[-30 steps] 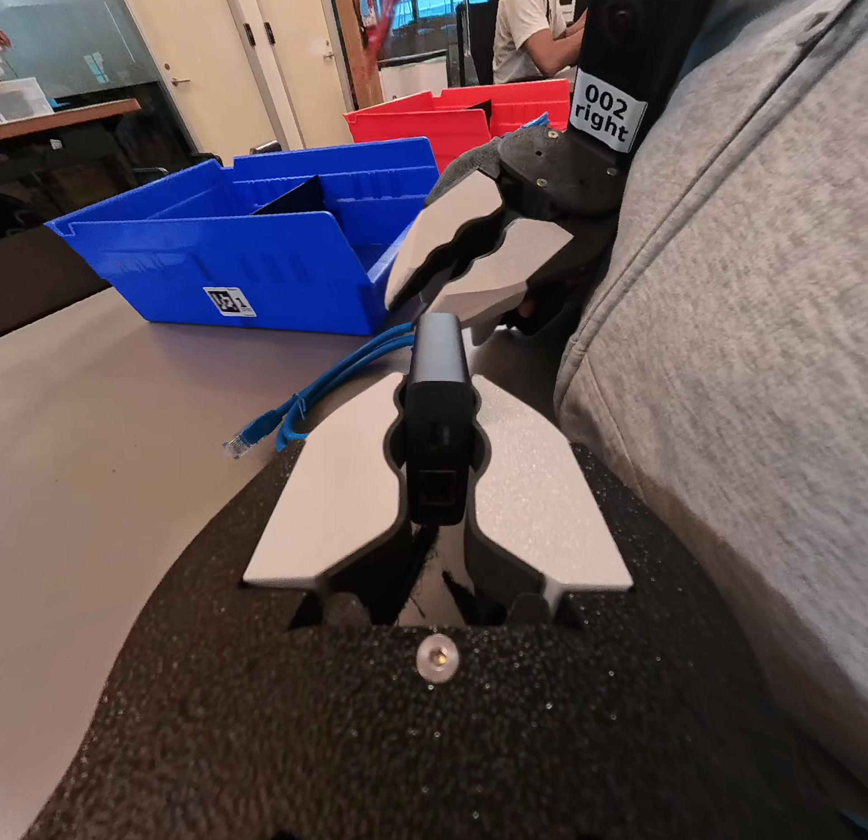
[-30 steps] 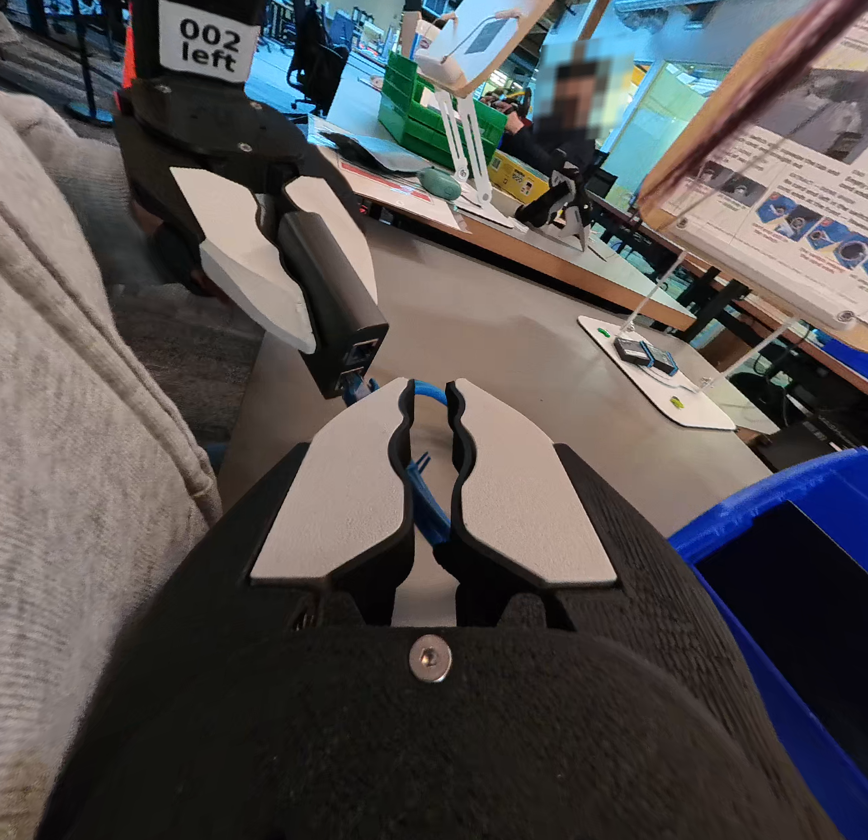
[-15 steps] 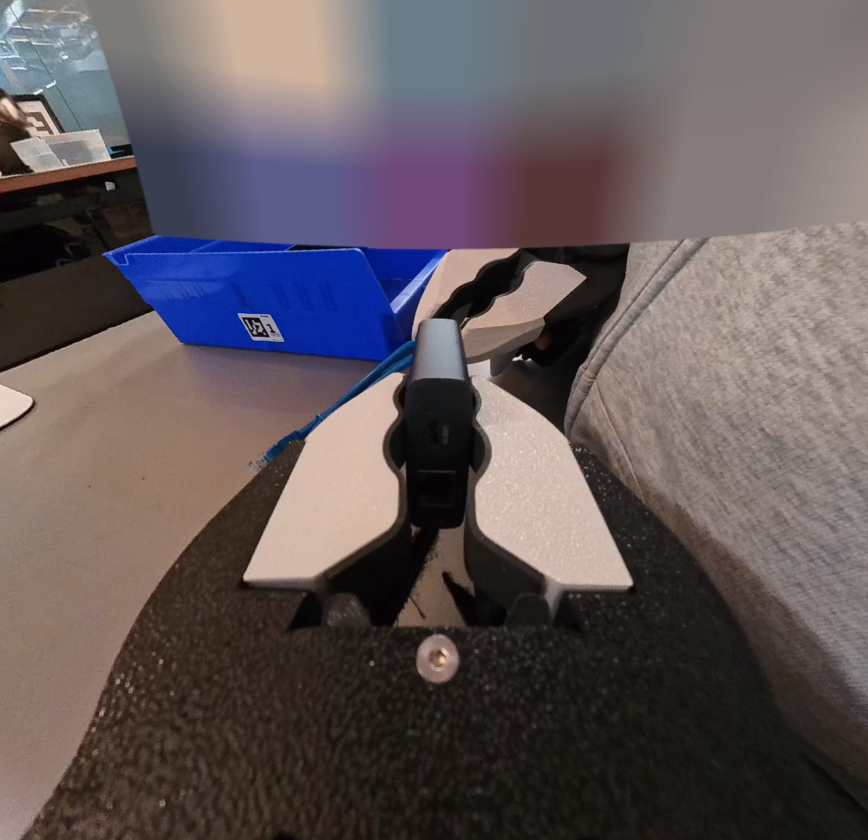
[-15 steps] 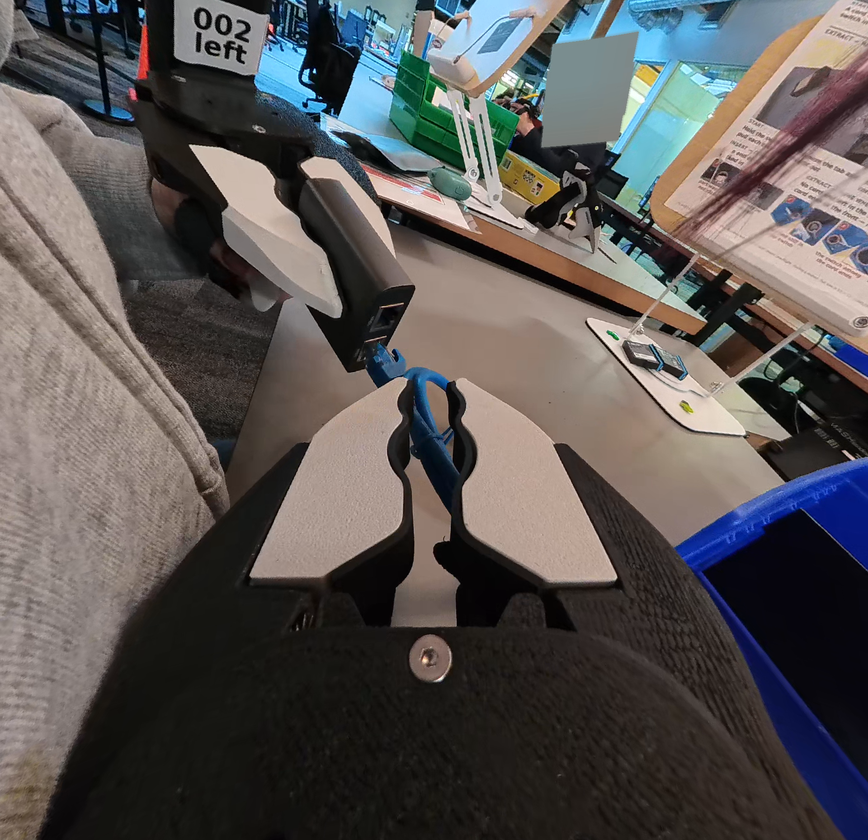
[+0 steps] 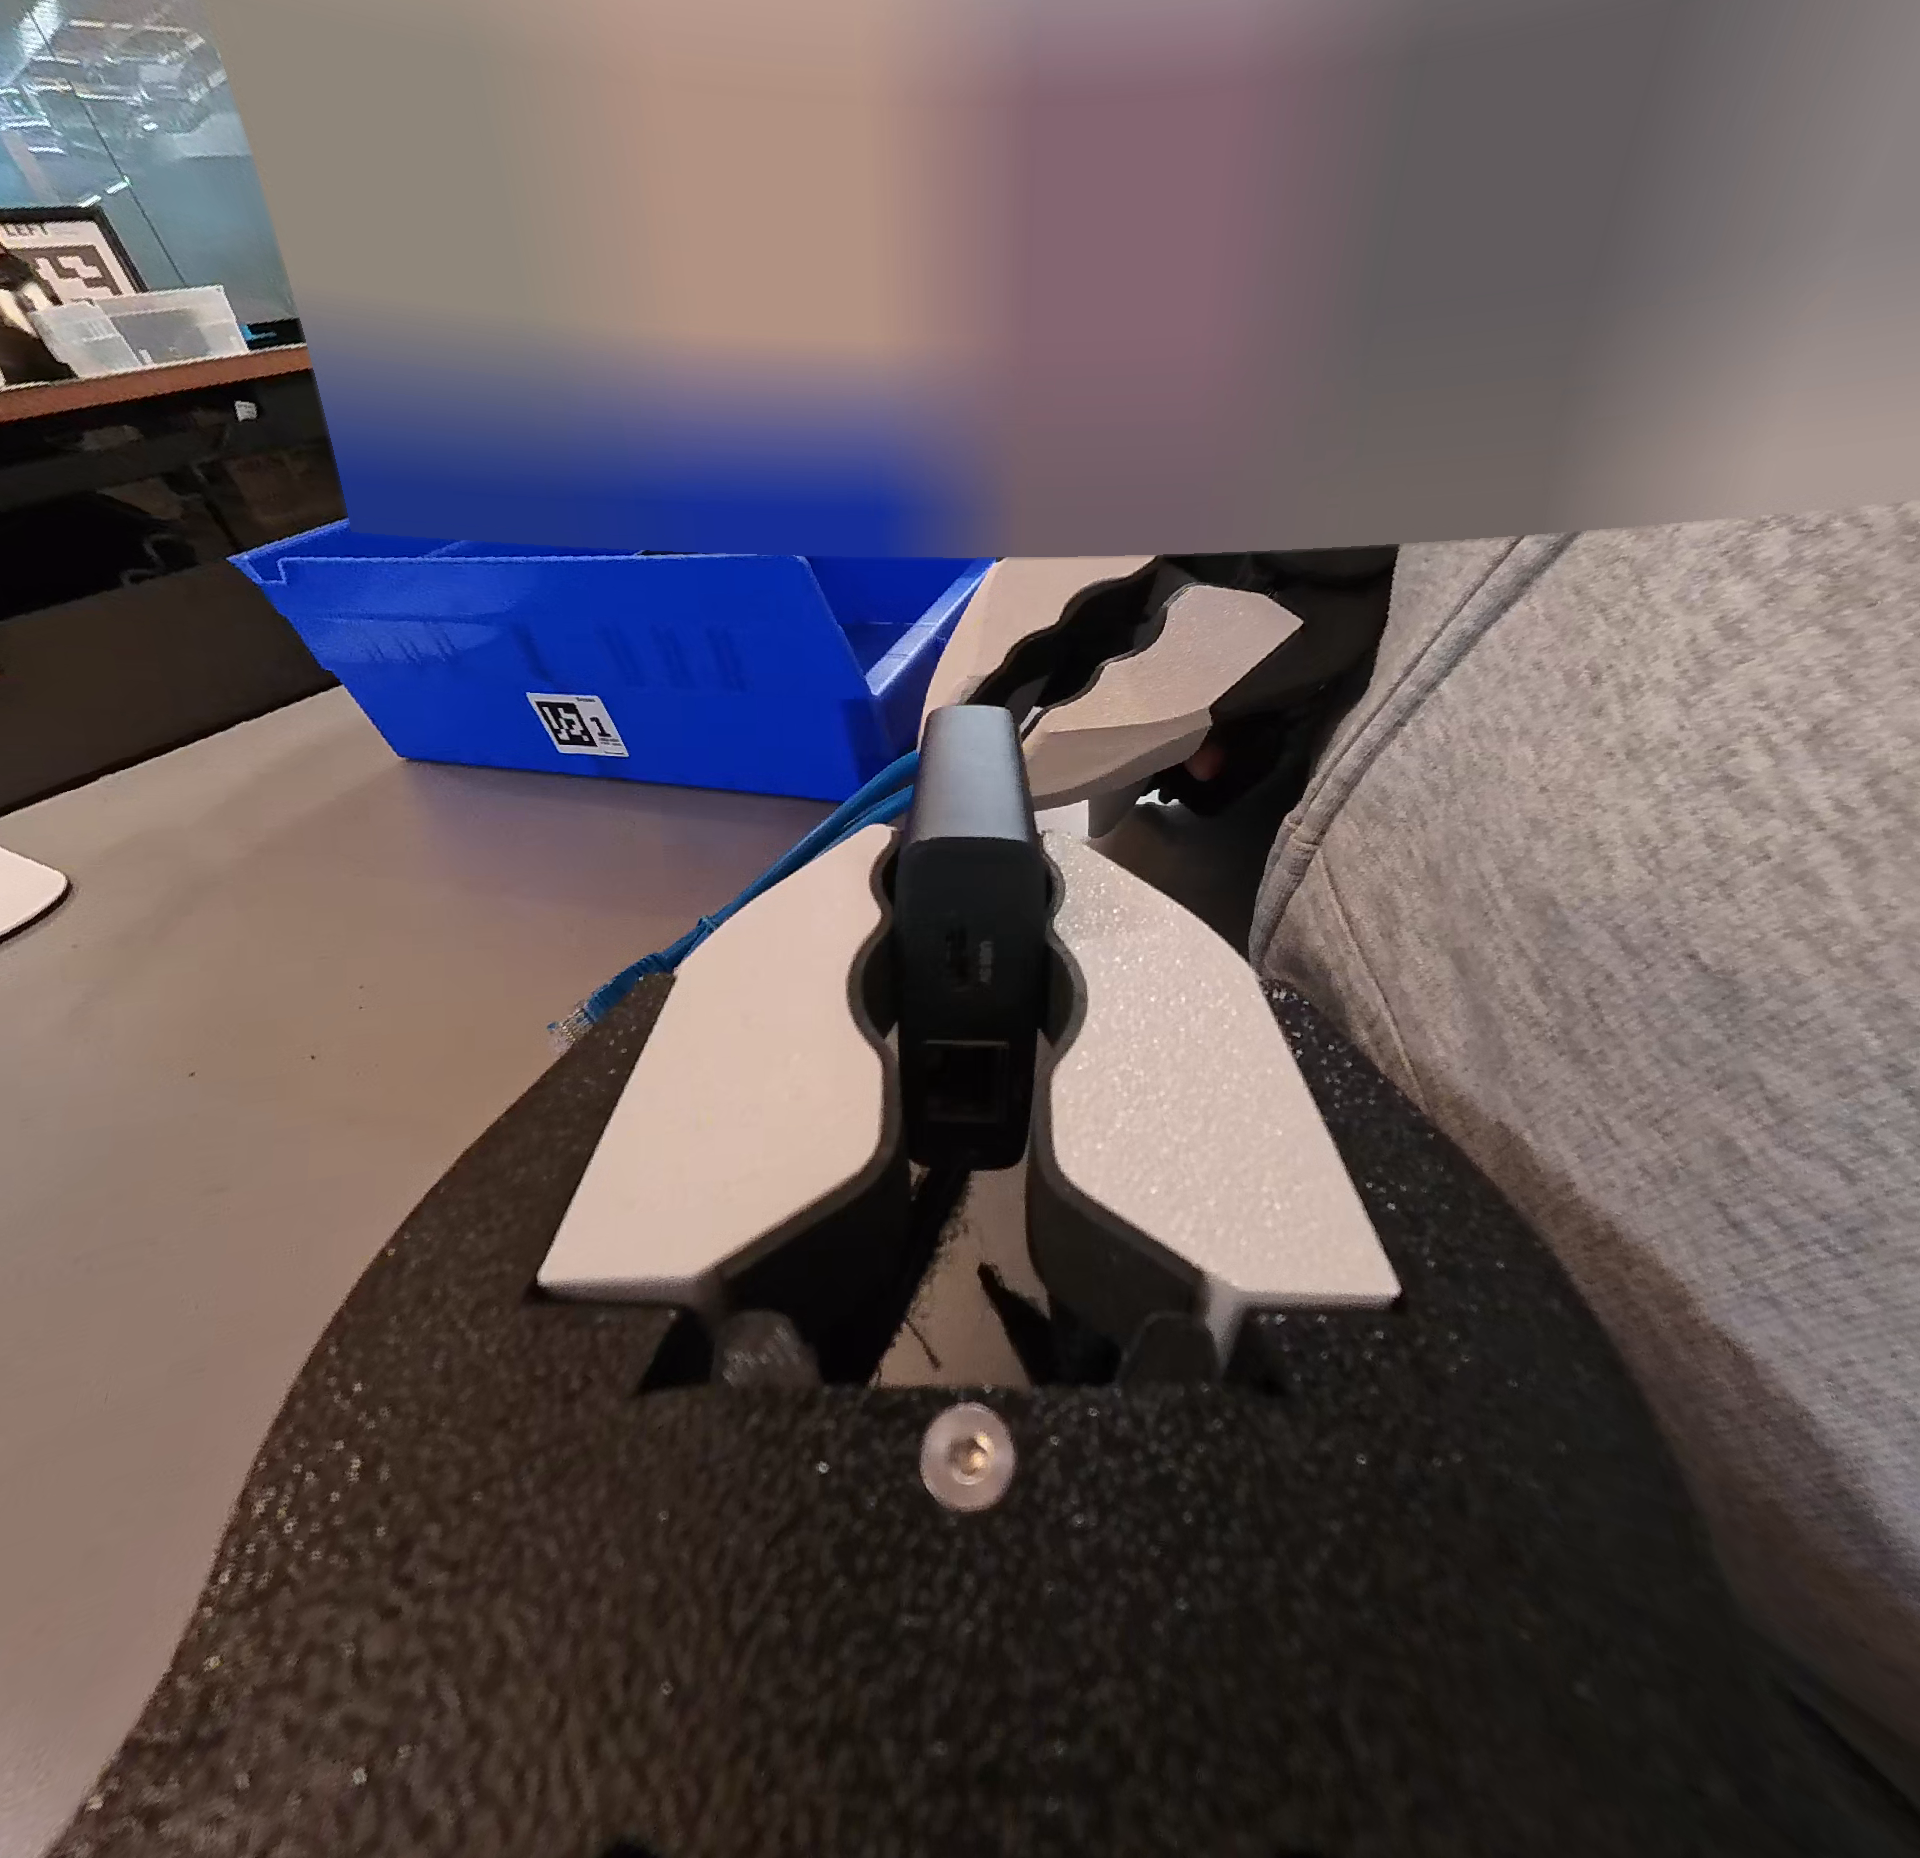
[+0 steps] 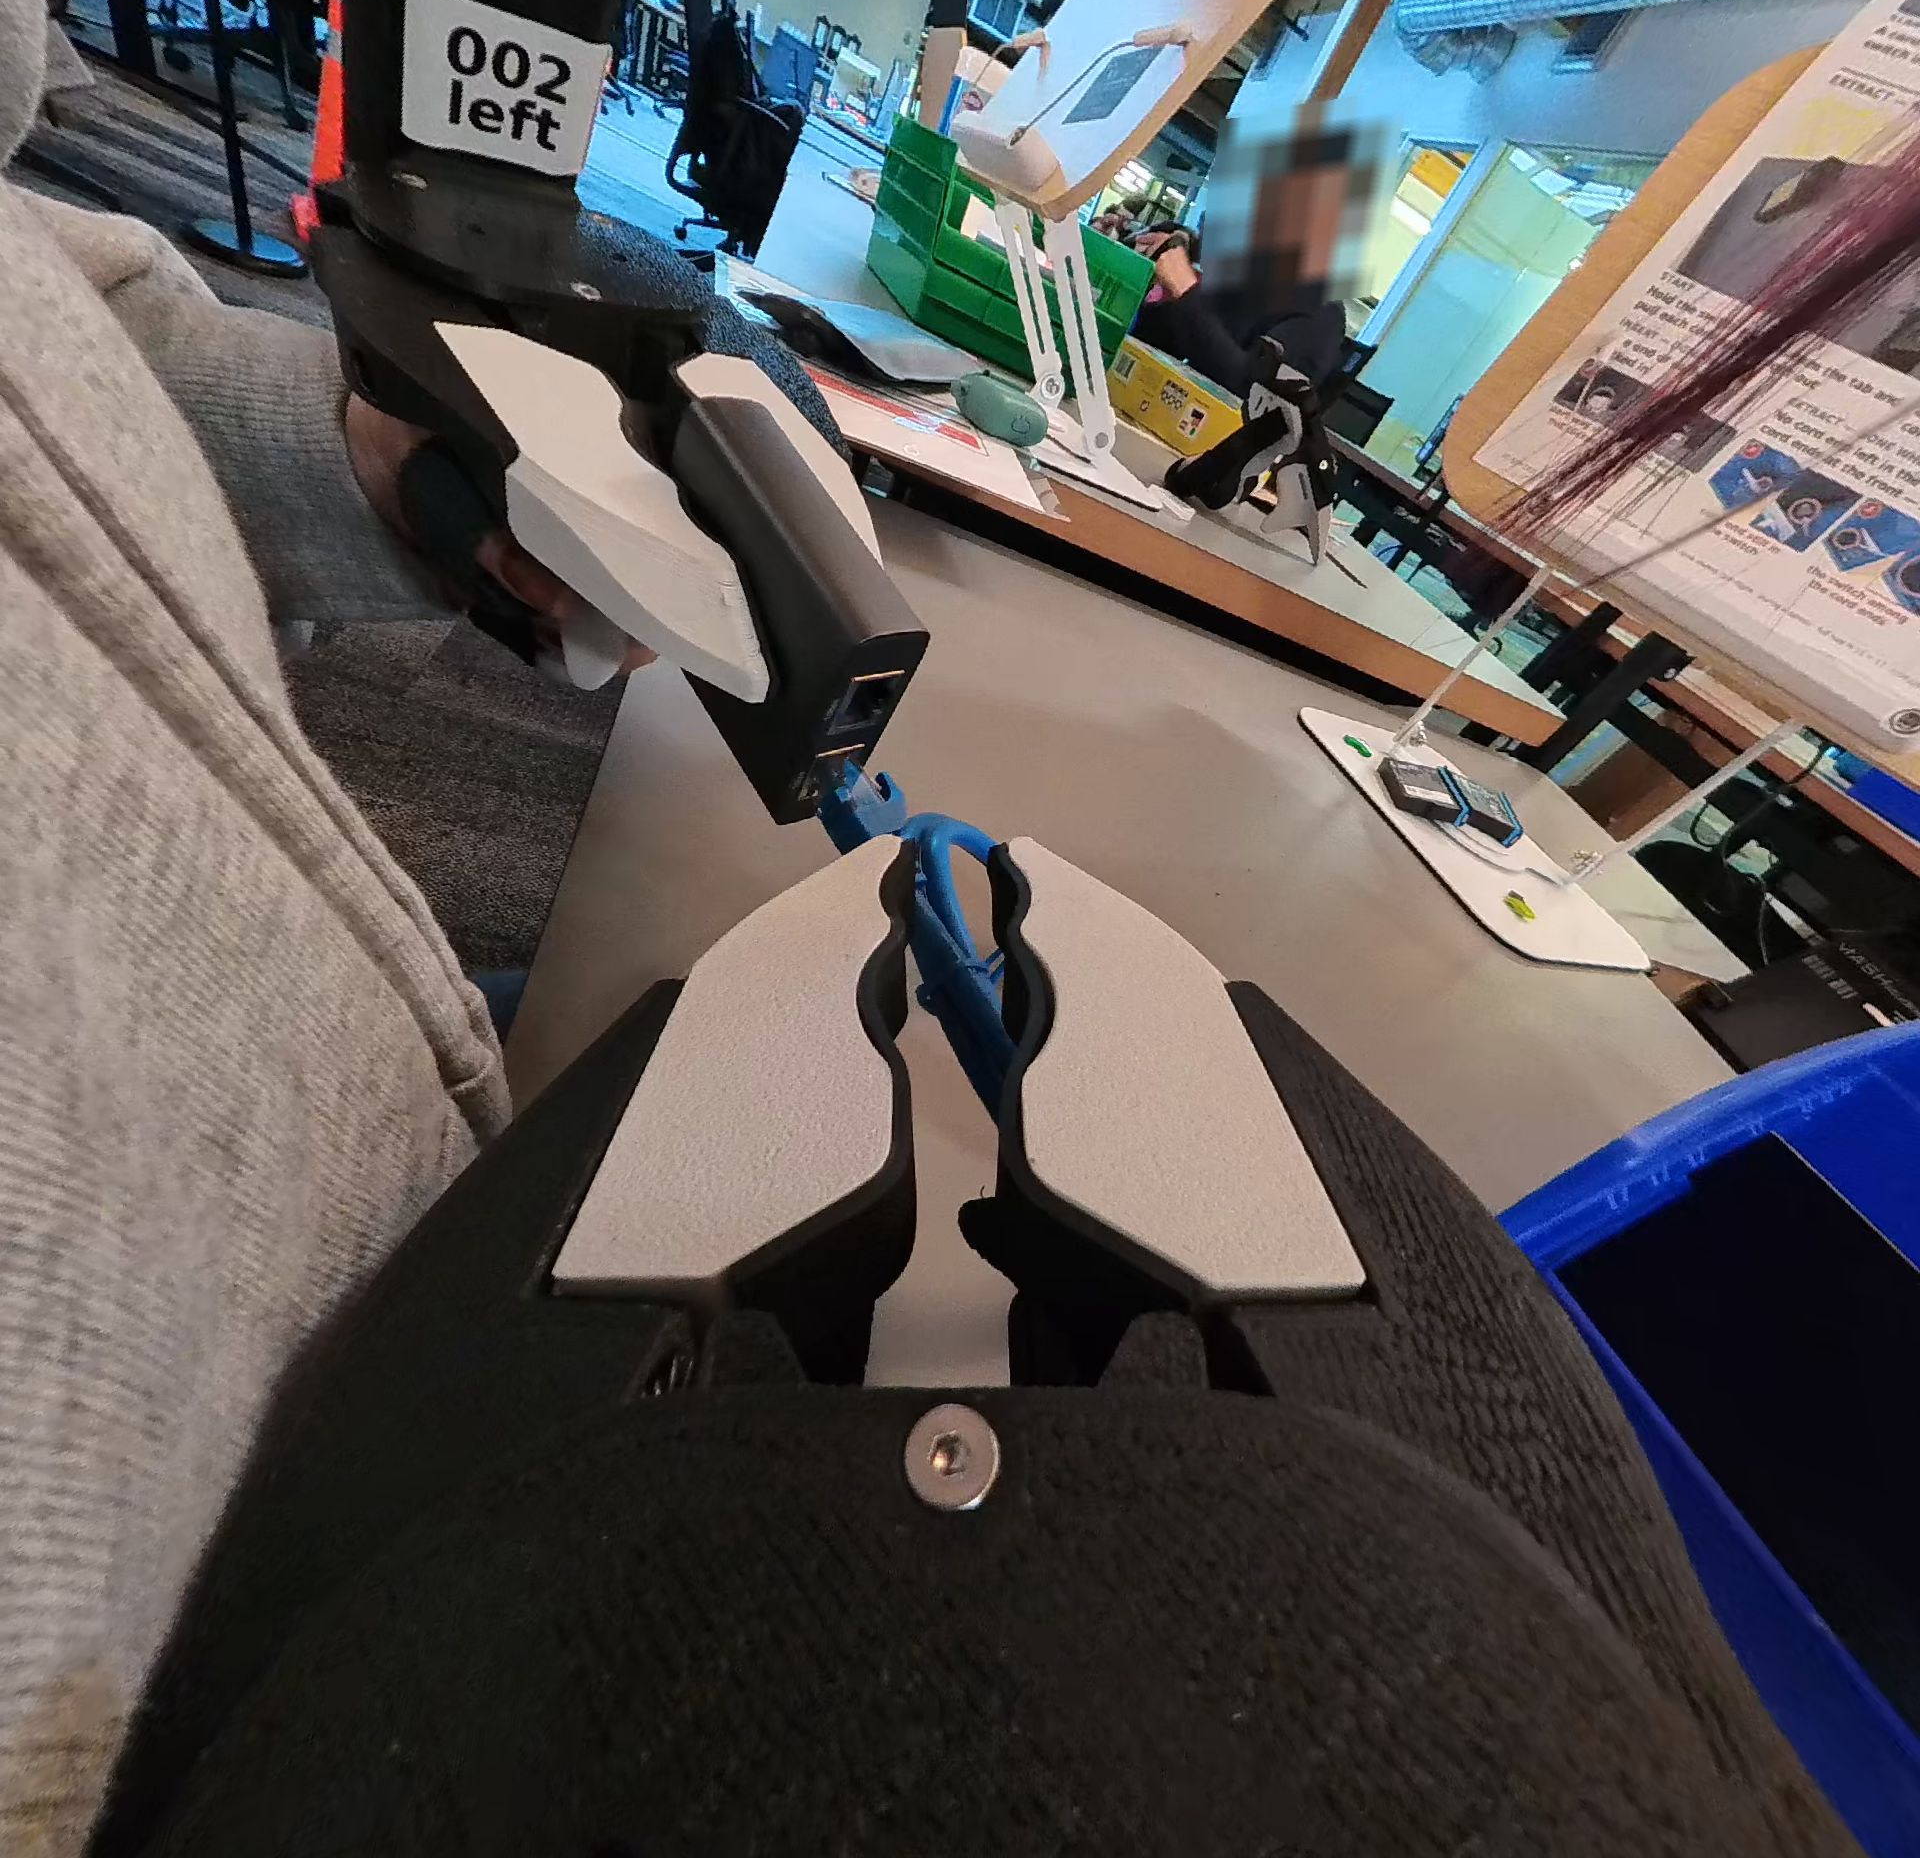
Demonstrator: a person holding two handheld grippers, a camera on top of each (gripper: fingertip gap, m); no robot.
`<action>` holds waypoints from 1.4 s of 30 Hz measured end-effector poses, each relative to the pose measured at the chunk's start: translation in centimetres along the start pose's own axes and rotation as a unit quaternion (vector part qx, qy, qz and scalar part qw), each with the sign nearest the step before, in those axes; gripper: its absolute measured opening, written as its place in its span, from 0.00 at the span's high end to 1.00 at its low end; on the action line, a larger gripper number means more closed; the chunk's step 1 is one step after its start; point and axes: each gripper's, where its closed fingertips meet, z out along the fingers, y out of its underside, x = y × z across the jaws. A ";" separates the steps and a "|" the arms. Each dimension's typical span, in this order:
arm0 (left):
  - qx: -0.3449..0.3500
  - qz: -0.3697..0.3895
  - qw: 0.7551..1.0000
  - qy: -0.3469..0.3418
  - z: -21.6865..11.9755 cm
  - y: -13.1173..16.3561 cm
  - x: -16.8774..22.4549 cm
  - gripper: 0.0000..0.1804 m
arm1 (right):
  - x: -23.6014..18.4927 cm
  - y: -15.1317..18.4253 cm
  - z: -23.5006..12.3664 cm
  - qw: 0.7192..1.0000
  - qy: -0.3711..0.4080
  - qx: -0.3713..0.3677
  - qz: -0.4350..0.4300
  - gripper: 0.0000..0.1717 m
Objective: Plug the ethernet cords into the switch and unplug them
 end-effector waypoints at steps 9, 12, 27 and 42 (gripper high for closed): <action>0.000 -0.002 1.000 0.001 0.0 0.0 0.0 0.88 | 0.0 0.0 0.0 1.000 -0.001 0.000 0.000 0.93; -0.001 -0.002 1.000 0.002 0.0 0.1 0.0 0.88 | 0.0 0.0 0.0 1.000 -0.001 0.000 -0.001 0.93; -0.045 0.027 0.996 0.067 1.1 0.9 2.5 0.88 | -4.2 2.0 0.3 0.978 -0.165 -0.115 -0.062 0.84; -0.054 0.052 0.995 0.061 1.9 1.6 3.3 0.87 | -4.8 3.5 0.3 0.970 -0.196 -0.138 -0.028 0.92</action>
